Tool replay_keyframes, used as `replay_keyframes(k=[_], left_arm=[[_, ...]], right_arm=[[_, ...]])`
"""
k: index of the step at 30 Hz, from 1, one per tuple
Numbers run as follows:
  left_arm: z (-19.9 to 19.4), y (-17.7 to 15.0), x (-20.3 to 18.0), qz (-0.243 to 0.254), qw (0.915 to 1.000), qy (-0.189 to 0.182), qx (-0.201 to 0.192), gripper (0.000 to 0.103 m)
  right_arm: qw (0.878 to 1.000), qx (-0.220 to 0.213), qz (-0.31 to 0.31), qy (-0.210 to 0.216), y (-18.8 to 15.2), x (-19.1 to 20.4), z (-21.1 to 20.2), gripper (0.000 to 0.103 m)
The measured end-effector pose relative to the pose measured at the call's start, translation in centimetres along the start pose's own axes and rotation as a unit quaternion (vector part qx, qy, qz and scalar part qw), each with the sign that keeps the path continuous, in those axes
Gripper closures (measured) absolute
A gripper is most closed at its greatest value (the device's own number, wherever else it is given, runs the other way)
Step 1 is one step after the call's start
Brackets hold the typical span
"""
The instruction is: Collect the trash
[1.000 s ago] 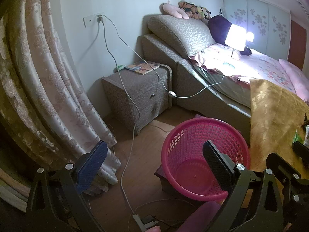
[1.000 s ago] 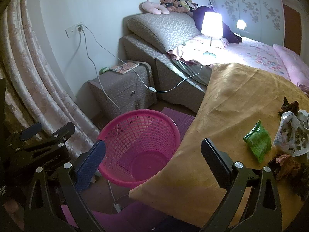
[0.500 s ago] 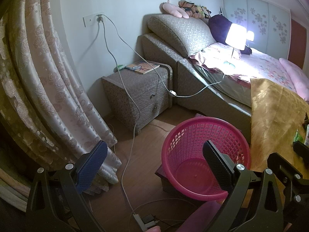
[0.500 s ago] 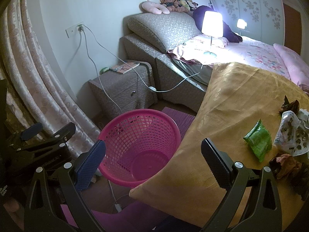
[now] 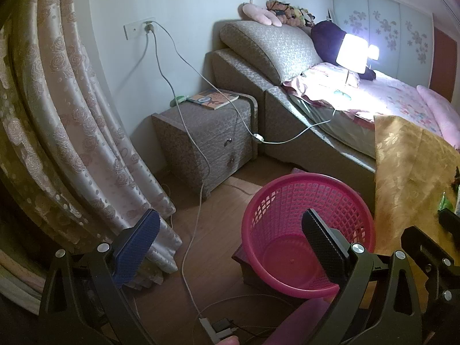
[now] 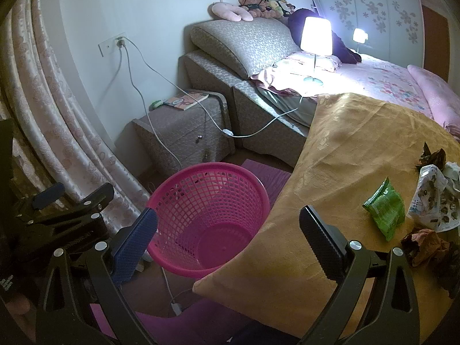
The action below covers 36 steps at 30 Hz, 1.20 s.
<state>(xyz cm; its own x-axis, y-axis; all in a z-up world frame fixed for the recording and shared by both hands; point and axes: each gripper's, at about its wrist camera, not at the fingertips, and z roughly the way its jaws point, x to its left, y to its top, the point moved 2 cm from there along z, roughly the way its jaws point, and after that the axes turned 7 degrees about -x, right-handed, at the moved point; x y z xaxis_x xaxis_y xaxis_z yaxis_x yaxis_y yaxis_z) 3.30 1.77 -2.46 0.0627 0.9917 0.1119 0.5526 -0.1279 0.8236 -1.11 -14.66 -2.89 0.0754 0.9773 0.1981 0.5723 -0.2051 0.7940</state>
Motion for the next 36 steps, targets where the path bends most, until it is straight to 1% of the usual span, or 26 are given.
replay_keyframes(k=[15, 18, 21, 25, 29, 33, 36], left_arm=[[0.1, -0.4, 0.4, 0.001, 1.0, 0.0, 0.002, 0.008], [0.3, -0.8, 0.7, 0.001, 1.0, 0.0, 0.004, 0.008], [0.4, -0.8, 0.2, 0.008, 0.9999, -0.01, 0.011, 0.008], [0.0, -0.9, -1.5, 0.038, 0.9985, -0.037, 0.015, 0.008], [-0.8, -1.1, -3.9, 0.078, 0.9941, -0.074, 0.011, 0.008], [-1.4, -0.6, -7.3, 0.113, 0.9838, -0.138, 0.016, 0.008], [-1.9, 0.0, -10.6, 0.136, 0.9722, -0.189, 0.022, 0.008]], right_arm=[[1.0, -0.002, 0.001, 0.001, 0.1, -0.1, -0.1, 0.007], [1.0, -0.02, 0.01, -0.003, 0.4, -0.7, -0.9, 0.007], [0.999, -0.037, 0.015, -0.014, 0.8, -1.6, -1.9, 0.007], [0.997, -0.061, 0.029, -0.046, 1.3, -4.1, -4.2, 0.007], [0.992, -0.077, 0.059, -0.085, 0.9, -7.9, -6.7, 0.007], [0.984, -0.088, 0.078, -0.132, 0.0, -11.0, -9.0, 0.007], [0.977, -0.1, 0.088, -0.165, -0.7, -13.0, -10.6, 0.007]])
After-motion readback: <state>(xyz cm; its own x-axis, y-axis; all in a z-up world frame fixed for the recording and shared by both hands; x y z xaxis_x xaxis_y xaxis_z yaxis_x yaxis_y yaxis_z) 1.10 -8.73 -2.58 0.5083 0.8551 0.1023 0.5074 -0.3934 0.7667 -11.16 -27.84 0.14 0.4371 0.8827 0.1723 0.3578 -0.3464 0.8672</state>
